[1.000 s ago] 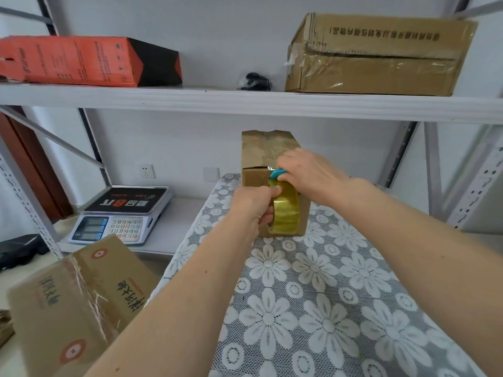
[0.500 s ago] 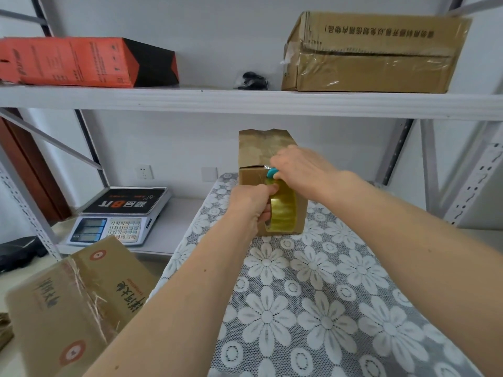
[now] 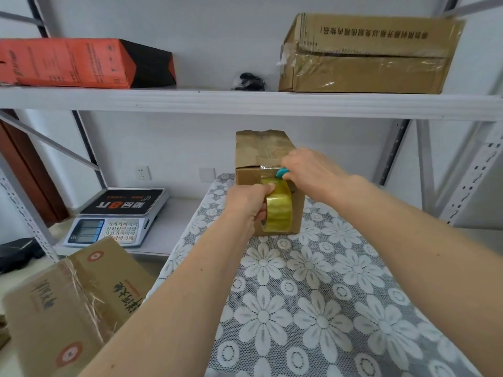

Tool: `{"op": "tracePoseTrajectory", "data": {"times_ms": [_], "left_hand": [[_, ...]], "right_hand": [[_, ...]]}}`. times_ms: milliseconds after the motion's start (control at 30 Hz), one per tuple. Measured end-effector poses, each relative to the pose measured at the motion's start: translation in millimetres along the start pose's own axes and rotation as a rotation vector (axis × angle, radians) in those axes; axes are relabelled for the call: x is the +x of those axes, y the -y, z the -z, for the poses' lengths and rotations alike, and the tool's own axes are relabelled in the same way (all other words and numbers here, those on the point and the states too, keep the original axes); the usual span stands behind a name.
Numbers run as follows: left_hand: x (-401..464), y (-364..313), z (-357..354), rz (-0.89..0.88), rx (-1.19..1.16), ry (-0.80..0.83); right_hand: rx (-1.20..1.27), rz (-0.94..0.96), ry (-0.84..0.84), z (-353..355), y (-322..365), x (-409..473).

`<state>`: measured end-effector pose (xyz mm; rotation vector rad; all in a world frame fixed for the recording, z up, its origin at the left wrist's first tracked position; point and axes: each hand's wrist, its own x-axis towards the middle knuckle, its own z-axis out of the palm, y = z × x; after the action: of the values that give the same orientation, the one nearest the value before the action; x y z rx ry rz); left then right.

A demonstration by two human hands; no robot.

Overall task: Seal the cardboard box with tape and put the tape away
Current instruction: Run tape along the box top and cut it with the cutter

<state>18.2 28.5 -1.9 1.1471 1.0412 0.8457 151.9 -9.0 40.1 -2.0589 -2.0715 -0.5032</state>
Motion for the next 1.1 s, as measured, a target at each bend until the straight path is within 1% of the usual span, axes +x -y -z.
{"op": "tracePoseTrajectory", "data": {"times_ms": [133,233,400,533,700,767,867,933,1000,1100], "left_hand": [[-2,1,0,0.011,-0.011,-0.019],[-3,10,6,0.036,0.026,-0.042],[-3,20,11,0.042,0.087,0.041],[-6,23,15,0.045,0.138,0.104],[-10,31,23,-0.002,0.219,0.087],[-13,31,25,0.009,0.250,0.133],[-18,31,28,-0.002,0.304,0.246],[-23,30,27,-0.006,0.312,0.272],[-28,31,24,-0.052,0.372,0.260],[-34,34,19,-0.149,0.525,0.200]], "right_hand": [[0.005,-0.048,0.014,-6,-7,-4],[0.096,-0.132,0.015,-11,-15,-11],[0.280,-0.268,-0.014,-14,-19,-16],[0.474,-0.329,-0.019,-13,-14,-19],[0.783,-0.424,0.006,-15,-5,-34],[0.873,-0.464,0.022,-16,-4,-40],[0.958,-0.543,0.017,-17,-4,-49],[0.990,-0.592,0.008,-20,-6,-55],[1.023,-0.638,0.010,-26,-8,-61],[1.039,-0.687,0.030,-35,-8,-72]]}}
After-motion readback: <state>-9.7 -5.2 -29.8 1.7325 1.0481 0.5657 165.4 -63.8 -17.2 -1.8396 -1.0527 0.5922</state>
